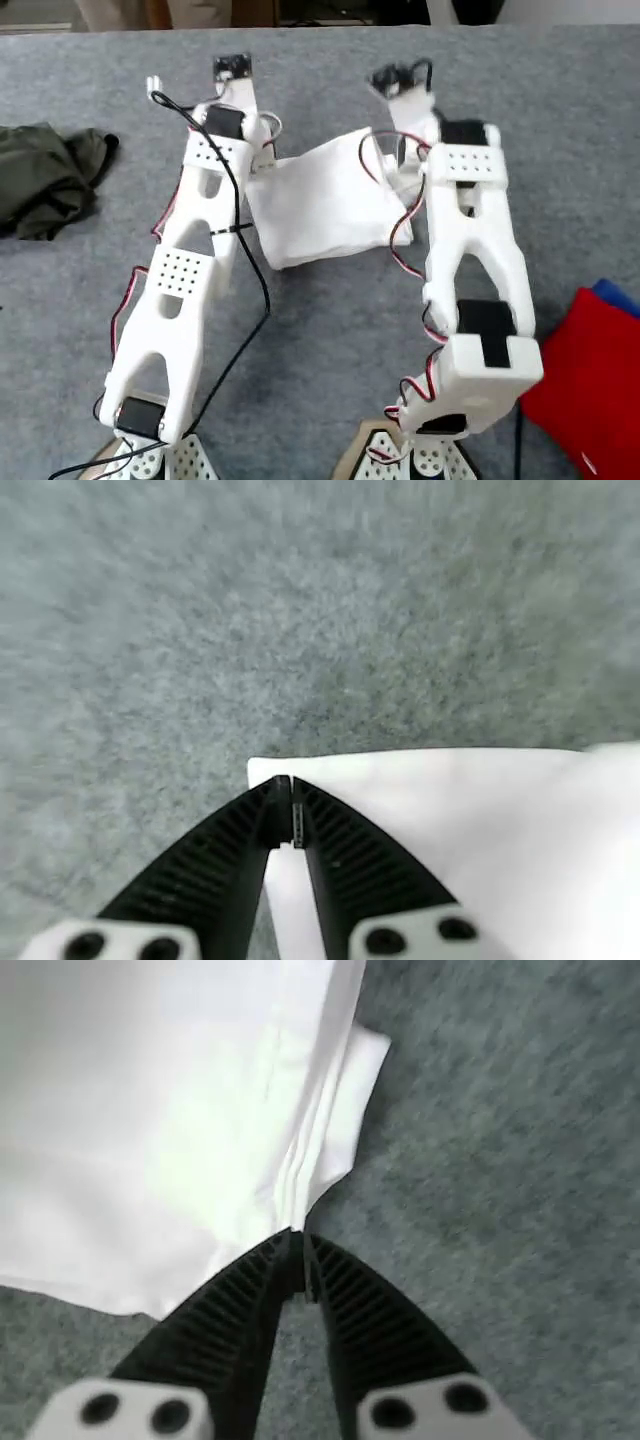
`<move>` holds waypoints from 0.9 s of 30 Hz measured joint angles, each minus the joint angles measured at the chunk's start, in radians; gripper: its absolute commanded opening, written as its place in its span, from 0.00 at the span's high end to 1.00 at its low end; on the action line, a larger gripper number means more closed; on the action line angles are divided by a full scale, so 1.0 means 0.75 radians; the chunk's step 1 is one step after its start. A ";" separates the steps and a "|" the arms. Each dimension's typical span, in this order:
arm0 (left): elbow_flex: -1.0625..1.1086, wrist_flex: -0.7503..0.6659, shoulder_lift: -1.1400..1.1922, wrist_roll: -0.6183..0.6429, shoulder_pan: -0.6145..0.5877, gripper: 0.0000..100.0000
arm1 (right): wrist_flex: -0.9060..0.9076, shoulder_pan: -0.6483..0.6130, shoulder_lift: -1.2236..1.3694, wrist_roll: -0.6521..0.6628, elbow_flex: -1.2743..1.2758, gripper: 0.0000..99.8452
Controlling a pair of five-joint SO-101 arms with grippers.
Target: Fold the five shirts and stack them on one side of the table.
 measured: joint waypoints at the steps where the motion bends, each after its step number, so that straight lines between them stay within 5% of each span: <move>1: 0.000 0.023 -0.041 0.000 0.000 0.98 | 0.000 -0.002 0.000 0.002 -0.047 1.00; 13: 0.000 0.145 -0.203 0.002 0.010 0.98 | -0.094 -0.170 0.724 0.041 -0.829 1.00; 27: -0.029 -0.243 0.192 -0.025 0.027 0.98 | 0.088 -0.123 1.540 0.041 -1.827 1.00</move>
